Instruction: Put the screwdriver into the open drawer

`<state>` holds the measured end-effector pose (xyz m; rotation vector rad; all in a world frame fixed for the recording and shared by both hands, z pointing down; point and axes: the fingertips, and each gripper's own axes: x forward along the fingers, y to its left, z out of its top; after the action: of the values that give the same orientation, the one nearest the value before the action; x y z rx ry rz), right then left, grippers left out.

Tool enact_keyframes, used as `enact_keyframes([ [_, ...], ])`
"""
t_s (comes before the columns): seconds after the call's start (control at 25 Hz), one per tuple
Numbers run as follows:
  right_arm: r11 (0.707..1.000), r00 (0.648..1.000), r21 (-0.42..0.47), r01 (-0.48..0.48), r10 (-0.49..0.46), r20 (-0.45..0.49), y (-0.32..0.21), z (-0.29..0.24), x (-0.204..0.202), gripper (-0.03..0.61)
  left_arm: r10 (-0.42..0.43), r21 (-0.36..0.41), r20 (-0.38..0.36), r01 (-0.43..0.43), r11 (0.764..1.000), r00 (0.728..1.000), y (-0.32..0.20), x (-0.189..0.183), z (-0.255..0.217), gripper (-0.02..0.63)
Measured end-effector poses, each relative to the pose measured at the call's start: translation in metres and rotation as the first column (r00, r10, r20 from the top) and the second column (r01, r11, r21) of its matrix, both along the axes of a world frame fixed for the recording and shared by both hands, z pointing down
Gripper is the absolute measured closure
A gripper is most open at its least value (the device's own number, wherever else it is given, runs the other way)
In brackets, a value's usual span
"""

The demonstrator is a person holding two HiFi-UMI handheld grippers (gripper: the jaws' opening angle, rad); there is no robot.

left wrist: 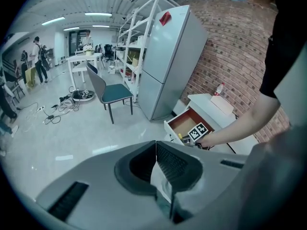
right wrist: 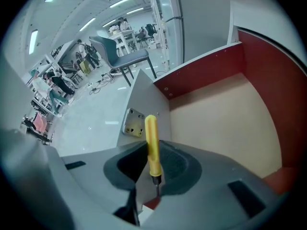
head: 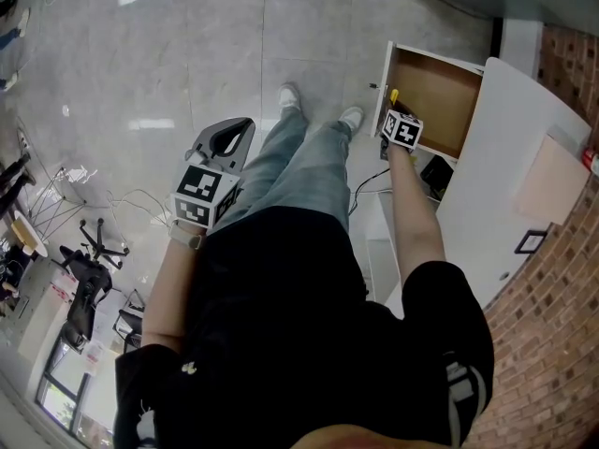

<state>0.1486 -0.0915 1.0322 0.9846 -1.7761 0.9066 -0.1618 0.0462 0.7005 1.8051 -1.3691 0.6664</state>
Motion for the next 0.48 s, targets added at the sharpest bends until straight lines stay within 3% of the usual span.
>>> enact_keyframes([
  [0.48,0.998,1.0,-0.061,-0.008,0.008,0.009,-0.009,0.011,0.002,0.477,-0.02,-0.027,0.004,0.02,0.999,1.0,-0.009,-0.001,0.003,0.609],
])
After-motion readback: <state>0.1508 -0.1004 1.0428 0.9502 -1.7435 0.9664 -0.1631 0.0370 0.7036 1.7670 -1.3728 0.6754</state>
